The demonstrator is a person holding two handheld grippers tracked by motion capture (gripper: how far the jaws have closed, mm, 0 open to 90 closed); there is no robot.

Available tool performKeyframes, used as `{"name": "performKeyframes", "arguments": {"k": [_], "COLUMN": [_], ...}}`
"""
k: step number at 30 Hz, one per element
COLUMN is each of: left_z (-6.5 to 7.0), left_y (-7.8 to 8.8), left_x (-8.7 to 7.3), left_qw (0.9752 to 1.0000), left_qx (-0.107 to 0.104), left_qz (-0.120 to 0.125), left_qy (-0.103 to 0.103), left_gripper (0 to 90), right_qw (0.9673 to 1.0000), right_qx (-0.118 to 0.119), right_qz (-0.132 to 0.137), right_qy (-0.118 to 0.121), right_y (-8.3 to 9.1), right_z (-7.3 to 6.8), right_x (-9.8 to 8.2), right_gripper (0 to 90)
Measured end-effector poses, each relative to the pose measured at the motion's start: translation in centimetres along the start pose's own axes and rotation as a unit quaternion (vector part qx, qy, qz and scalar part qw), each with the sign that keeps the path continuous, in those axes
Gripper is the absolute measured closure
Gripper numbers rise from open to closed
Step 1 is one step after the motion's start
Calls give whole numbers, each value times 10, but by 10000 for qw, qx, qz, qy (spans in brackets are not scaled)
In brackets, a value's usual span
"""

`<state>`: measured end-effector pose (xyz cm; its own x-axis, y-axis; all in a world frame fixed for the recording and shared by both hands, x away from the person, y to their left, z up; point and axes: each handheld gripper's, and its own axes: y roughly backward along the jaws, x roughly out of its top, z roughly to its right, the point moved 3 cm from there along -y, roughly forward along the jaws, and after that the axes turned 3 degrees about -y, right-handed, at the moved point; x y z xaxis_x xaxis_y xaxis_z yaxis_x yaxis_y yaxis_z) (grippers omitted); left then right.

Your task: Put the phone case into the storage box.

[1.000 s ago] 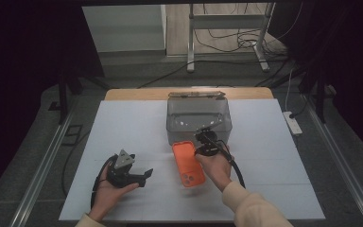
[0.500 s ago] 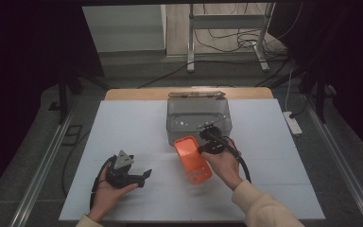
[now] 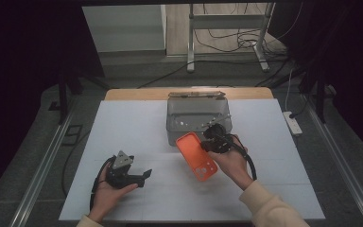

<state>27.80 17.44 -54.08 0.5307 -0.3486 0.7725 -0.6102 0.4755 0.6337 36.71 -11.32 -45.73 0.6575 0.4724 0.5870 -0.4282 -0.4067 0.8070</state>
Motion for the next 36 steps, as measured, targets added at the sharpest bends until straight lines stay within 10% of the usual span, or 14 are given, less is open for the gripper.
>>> {"name": "performKeyframes", "arguments": {"k": [36], "left_z": [-8], "left_y": [7], "left_x": [5], "left_qw": [9993], "left_qx": [-122], "left_qz": [-2], "left_qy": [353], "left_gripper": [136], "right_qw": [9931], "right_qx": [488], "right_qz": [27], "right_qy": [1068], "right_y": [4], "right_z": [5], "right_x": [-25], "right_gripper": [891]}}
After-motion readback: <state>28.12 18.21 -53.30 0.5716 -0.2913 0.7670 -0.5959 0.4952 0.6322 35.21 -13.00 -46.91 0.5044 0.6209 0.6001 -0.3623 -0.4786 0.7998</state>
